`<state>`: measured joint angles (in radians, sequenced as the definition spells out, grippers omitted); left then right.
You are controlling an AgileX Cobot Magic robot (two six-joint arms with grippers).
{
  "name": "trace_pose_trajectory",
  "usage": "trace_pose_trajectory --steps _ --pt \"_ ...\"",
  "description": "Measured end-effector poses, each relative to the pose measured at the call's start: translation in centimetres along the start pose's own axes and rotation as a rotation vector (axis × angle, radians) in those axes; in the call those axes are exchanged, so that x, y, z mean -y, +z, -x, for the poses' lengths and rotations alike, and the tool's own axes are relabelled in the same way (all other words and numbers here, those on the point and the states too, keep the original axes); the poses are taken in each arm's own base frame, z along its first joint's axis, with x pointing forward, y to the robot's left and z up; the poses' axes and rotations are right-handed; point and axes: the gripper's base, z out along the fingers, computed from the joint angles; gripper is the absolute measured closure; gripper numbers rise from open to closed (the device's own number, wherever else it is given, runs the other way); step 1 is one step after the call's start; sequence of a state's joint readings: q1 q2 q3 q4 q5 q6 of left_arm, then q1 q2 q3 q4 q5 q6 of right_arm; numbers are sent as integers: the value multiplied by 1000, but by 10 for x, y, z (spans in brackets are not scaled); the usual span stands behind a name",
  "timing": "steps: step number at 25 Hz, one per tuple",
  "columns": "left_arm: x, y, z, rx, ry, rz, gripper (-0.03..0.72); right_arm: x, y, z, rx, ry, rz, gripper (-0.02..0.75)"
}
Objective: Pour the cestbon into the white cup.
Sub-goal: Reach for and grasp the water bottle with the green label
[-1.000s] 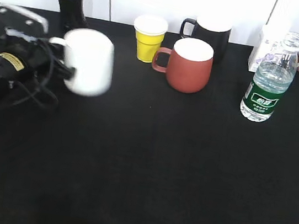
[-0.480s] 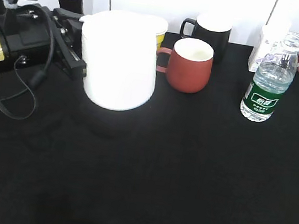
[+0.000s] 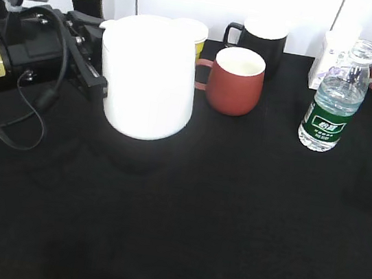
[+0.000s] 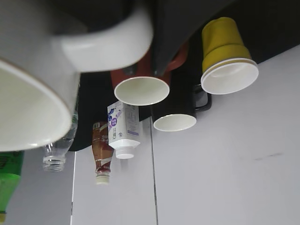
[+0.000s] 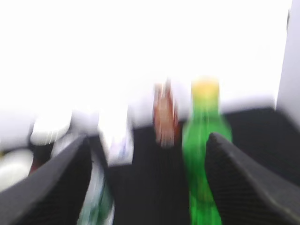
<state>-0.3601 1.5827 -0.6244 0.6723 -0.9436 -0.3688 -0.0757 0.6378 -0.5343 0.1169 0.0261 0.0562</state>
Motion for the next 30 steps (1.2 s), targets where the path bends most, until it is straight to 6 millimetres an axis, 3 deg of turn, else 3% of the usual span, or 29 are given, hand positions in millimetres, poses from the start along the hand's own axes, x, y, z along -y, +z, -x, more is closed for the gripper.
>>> trace_pose_trajectory --steps 3,9,12,22,30 --pt "2 0 -1 -9 17 -22 635 -4 30 -13 33 -76 37 164" --pt "3 0 -2 -17 23 -30 634 -34 72 -120 -356 -136 204 155" --pt "3 0 -2 -19 22 -30 633 -33 89 -156 -489 -135 194 73" --pt "3 0 -3 -20 22 -29 629 -43 130 -203 -338 -150 307 68" --pt "3 0 -3 -21 22 -29 627 -60 186 -210 -264 -155 344 101"
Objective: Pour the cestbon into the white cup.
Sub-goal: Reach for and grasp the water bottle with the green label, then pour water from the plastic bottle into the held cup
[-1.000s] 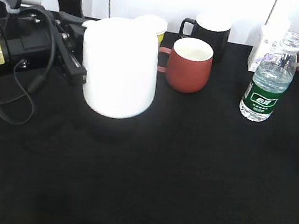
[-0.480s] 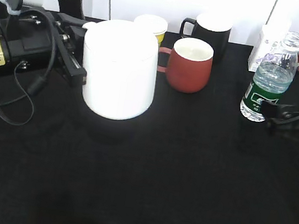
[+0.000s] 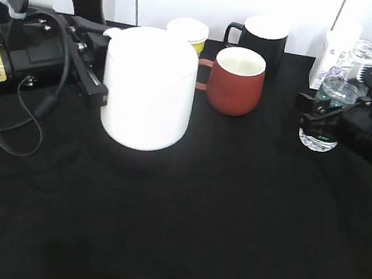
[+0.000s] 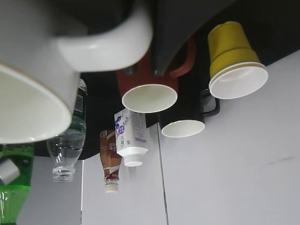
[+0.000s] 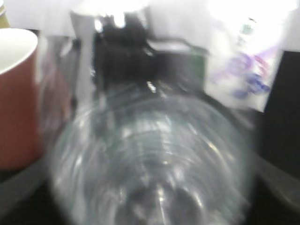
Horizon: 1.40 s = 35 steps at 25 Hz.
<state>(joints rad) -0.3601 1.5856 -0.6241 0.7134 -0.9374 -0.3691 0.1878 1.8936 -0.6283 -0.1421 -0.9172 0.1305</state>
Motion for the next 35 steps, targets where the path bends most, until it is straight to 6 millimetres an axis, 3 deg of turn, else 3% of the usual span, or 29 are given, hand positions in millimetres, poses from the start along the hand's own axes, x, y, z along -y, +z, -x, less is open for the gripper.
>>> trace_pose_trajectory --steps 4,11,13,17,19,22,25,28,35 --pt "0 0 0 0 0 0 627 0 1 -1 -1 0 0 245" --pt "5 0 -2 -22 45 -57 627 0 1 -1 0 0 0 248" --pt "6 0 -2 -23 51 -67 627 -3 -7 2 1 -17 22 249" --pt "27 8 0 -19 50 -132 626 -35 -44 52 192 -386 292 249" --pt "34 13 -1 -17 40 -149 626 -41 -61 76 297 -505 299 249" --pt "41 38 8 11 59 -191 626 -45 -81 103 428 -690 254 249" --pt "62 68 22 49 92 -264 626 -46 -87 112 484 -826 215 249" --pt "84 80 34 63 117 -316 626 -46 -87 118 530 -997 172 256" --pt "78 87 37 91 -10 -212 626 -50 -91 124 654 -1228 97 256"
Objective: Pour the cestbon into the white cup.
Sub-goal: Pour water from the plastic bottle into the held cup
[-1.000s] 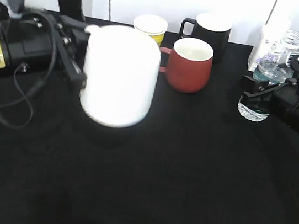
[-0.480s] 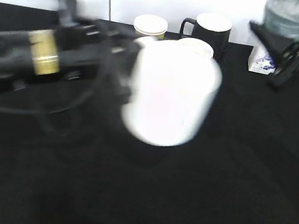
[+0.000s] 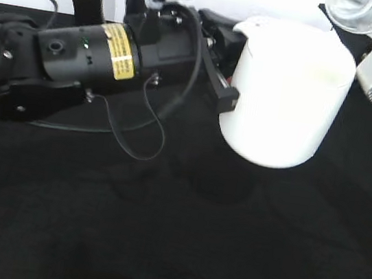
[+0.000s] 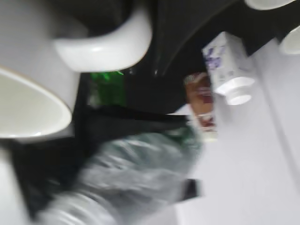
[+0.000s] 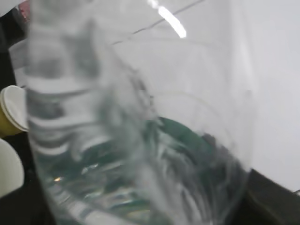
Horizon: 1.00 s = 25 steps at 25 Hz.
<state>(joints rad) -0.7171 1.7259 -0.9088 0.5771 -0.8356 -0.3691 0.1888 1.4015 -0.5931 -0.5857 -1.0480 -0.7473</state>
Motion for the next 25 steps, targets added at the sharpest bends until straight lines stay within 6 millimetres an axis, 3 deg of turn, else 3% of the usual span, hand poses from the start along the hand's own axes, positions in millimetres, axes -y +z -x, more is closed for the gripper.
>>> trace_pose_trajectory --steps 10,25 --pt "-1 1 -6 -35 -4 9 626 2 0 -1 -14 -175 -18 256" --pt "-1 1 -7 -36 -5 9 626 9 -2 4 -8 -215 -35 256"
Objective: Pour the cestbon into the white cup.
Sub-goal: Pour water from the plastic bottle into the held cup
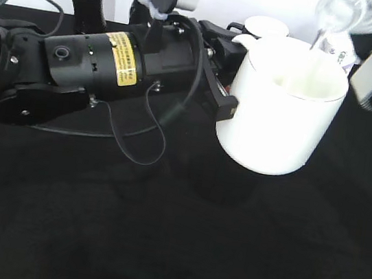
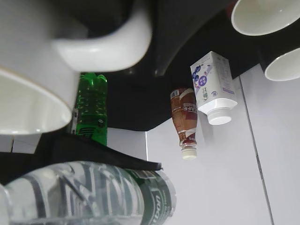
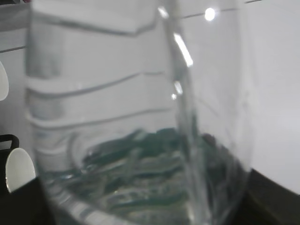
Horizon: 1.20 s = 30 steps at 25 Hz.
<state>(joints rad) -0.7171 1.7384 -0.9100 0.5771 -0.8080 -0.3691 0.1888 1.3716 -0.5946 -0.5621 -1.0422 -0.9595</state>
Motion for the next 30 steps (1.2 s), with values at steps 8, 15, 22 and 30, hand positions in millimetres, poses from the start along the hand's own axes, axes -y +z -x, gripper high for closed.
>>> trace_pose_trajectory --steps 8,15,22,30 --pt "0 0 0 0 0 0 626 -1 -1 -1 -26 -22 40 256" --pt "0 0 0 0 0 0 626 -1 -1 -1 -25 -68 41 256" --pt "0 0 -1 -7 0 3 626 -1 -1 -1 -25 -94 43 256" --pt "0 0 -1 -8 0 3 626 -1 -1 -1 -31 -117 47 256"
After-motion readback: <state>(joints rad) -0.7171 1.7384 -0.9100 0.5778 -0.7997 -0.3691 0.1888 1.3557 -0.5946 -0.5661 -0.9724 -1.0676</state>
